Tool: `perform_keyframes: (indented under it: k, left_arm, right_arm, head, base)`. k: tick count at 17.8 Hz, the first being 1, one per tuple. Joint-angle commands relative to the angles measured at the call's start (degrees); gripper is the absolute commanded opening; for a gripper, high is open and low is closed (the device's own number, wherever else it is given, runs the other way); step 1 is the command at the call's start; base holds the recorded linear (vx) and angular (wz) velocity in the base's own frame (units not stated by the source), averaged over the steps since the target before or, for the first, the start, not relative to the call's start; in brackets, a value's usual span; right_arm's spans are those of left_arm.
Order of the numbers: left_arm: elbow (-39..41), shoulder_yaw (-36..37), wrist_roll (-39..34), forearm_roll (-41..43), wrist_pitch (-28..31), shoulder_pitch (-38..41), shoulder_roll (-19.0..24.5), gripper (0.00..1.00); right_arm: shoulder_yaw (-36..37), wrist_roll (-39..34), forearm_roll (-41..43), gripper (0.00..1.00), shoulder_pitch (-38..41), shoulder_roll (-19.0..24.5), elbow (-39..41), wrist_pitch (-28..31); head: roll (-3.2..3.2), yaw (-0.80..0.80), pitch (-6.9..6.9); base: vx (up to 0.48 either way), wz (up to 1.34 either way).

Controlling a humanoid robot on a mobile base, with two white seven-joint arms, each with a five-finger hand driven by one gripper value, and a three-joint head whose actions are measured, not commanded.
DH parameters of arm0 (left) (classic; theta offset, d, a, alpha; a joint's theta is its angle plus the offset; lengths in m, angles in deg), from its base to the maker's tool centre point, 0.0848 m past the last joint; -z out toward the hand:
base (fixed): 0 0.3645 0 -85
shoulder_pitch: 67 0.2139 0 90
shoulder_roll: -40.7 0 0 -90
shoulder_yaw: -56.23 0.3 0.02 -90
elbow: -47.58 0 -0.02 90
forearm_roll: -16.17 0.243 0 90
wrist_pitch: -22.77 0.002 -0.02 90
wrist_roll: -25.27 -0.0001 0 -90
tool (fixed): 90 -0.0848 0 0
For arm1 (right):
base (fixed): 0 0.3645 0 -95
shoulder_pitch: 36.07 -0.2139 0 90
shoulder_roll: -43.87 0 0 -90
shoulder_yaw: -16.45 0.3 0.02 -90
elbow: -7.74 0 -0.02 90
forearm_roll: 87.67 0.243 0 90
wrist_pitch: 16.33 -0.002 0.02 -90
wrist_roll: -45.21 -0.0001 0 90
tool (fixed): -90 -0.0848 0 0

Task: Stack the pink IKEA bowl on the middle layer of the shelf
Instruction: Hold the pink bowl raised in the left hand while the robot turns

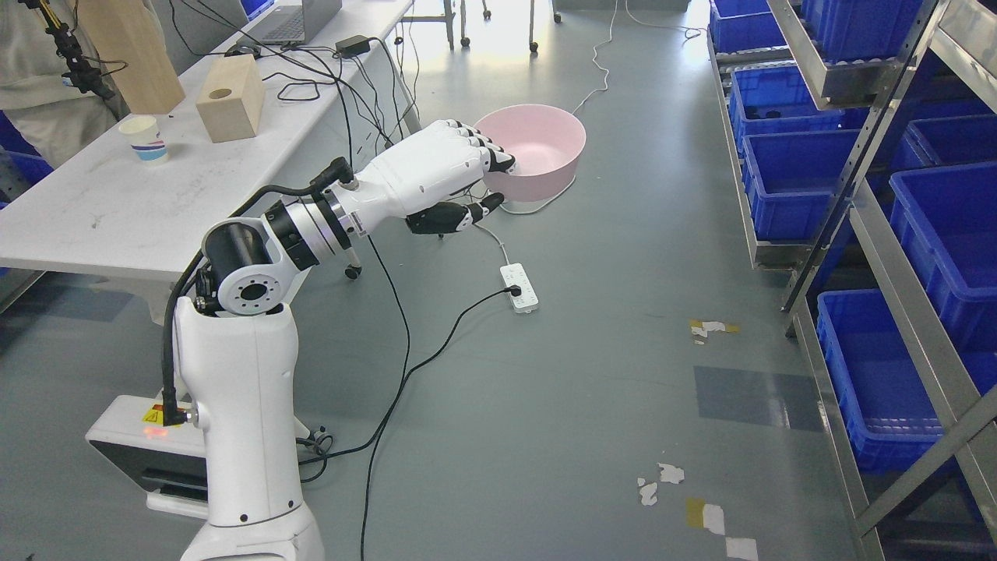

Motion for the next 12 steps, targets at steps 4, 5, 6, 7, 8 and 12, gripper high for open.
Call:
perform_keyframes:
  k: [4,5,6,7,8,12]
  left_arm:
    - [-0.1,0.1,0.0,0.1,0.0,0.0,1.0,0.03]
    - [-0.1,0.2,0.0,0.1,0.0,0.0,1.0,0.03]
    - [-0.1,0.2,0.0,0.1,0.0,0.0,1.0,0.03]
    - [-0.1,0.2,0.0,0.1,0.0,0.0,1.0,0.03]
    - [-0.1,0.3,0.0,0.1,0.0,0.0,1.0,0.03]
    - [-0.1,0.9,-0.1,0.0,0.0,0.0,1.0,0.03]
  right_arm:
    - [0.0,0.0,0.0,1.0,0.3,-1.0,1.0,0.0]
    - [0.0,0.0,0.0,1.0,0.3,-1.0,1.0,0.0]
    - [0.0,0.0,0.0,1.0,0.2,-1.0,1.0,0.0]
    - [0.0,0.0,0.0,1.0,0.2,-1.0,1.0,0.0]
    - [0.0,0.0,0.0,1.0,0.3,-1.0,1.0,0.0]
    - [0.0,0.0,0.0,1.0,0.3,-1.0,1.0,0.0]
  head:
    - [0.0,0.0,0.0]
    - [0.0,0.0,0.0]
    - [0.0,0.0,0.0]
    - [0.0,0.0,0.0]
    - [0.0,0.0,0.0]
    - [0.0,0.0,0.0]
  base:
    - [0.288,-0.02]
    - [0.267,-0.03]
    - [0.271,-0.01]
    - [0.271,-0.01]
    - [0.264,0.0]
    - [0.236,-0.01]
